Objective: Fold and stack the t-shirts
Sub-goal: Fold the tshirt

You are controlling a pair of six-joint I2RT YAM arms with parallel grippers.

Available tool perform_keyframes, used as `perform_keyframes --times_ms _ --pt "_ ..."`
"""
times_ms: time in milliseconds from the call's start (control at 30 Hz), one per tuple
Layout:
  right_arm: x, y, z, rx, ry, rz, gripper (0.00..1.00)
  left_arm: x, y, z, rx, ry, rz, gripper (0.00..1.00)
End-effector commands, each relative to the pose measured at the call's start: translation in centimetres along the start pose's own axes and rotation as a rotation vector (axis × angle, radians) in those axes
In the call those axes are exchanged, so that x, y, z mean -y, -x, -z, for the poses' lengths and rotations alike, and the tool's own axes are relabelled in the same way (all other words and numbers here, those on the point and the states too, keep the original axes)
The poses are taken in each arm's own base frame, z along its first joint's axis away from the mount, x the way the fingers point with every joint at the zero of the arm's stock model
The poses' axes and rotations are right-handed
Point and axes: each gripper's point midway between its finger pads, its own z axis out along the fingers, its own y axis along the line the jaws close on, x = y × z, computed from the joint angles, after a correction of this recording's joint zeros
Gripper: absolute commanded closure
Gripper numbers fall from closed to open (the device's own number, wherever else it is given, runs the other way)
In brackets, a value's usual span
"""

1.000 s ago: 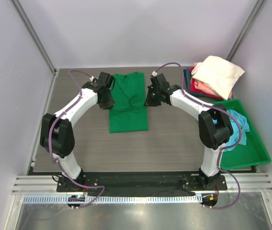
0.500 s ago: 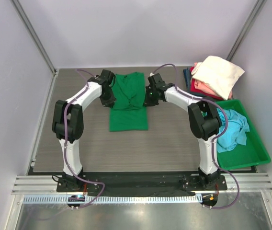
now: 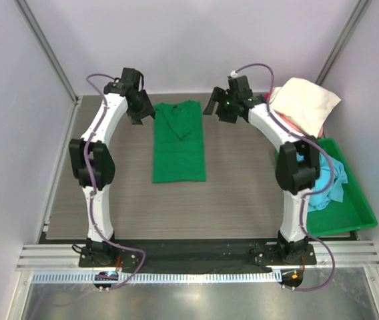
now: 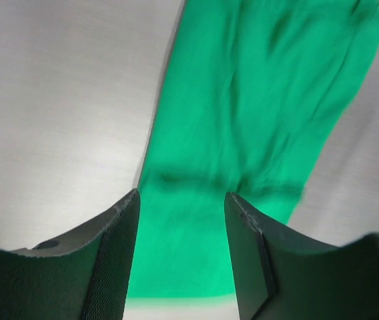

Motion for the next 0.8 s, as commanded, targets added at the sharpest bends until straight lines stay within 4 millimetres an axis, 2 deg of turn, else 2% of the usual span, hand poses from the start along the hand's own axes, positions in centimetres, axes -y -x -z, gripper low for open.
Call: perform_keyframes --times_ms 0,67,100,133,167,200,233,267,300,333,367,400,467,500,700,767 --pt "-0.1 -6.3 4.2 -0.102 0.058 -0.006 0.21 -0.5 -3.6 4.9 -0.031 -0.059 -0.013 0.45" --pt "0.7 -9.1 5.0 -0.136 0.069 -0.020 0.21 -1.9 -6.6 5.6 -0.045 -0.089 0.001 0.46" --pt "1.3 -11.7 5.7 -0.172 0.094 -0.030 0.21 -2.1 -7.6 5.7 -0.050 -0.109 0.010 0.46" --pt "1.1 -12.9 6.2 -0.185 0.111 -0.031 0.22 -3.6 -10.4 4.9 -0.098 -0.095 0.017 0.47" --pt "1.3 -14.0 6.5 -0.199 0.117 -0.034 0.22 -3.1 -10.1 6.3 -0.041 -0.146 0.013 0.46" --pt "1.6 -15.5 7.1 -0.211 0.133 -0.043 0.23 -3.5 -10.9 6.6 -0.037 -0.151 0.016 0.46" --pt "1.6 -16.4 7.3 -0.225 0.138 -0.041 0.23 -4.6 -12.8 6.0 -0.058 -0.139 0.019 0.47" --pt "1.5 -17.2 7.5 -0.235 0.144 -0.036 0.24 -4.7 -13.0 7.1 -0.029 -0.159 0.021 0.46" --pt "1.9 -18.3 7.5 -0.253 0.139 -0.037 0.25 -5.1 -13.7 7.0 -0.031 -0.161 0.026 0.47" --pt "1.9 -18.8 7.6 -0.258 0.138 -0.038 0.25 -5.9 -15.1 6.4 -0.045 -0.159 0.034 0.47" --pt "1.7 -19.4 7.5 -0.266 0.140 -0.034 0.26 -6.2 -15.5 6.4 -0.037 -0.168 0.039 0.47" --pt "1.9 -20.0 7.4 -0.271 0.139 -0.034 0.27 -7.0 -16.9 6.2 -0.054 -0.167 0.046 0.47" --pt "2.1 -20.9 6.9 -0.292 0.137 -0.045 0.28 -6.9 -17.6 5.9 -0.049 -0.200 0.061 0.48" --pt "1.9 -21.3 6.7 -0.296 0.143 -0.041 0.31 -7.6 -18.9 5.4 -0.069 -0.193 0.066 0.48" --pt "2.1 -23.4 5.6 -0.335 0.133 -0.042 0.44 -8.2 -21.6 3.7 -0.119 -0.231 0.099 0.50" --pt "2.3 -23.8 5.4 -0.344 0.127 -0.045 0.47 -8.2 -21.9 3.3 -0.120 -0.237 0.105 0.50"
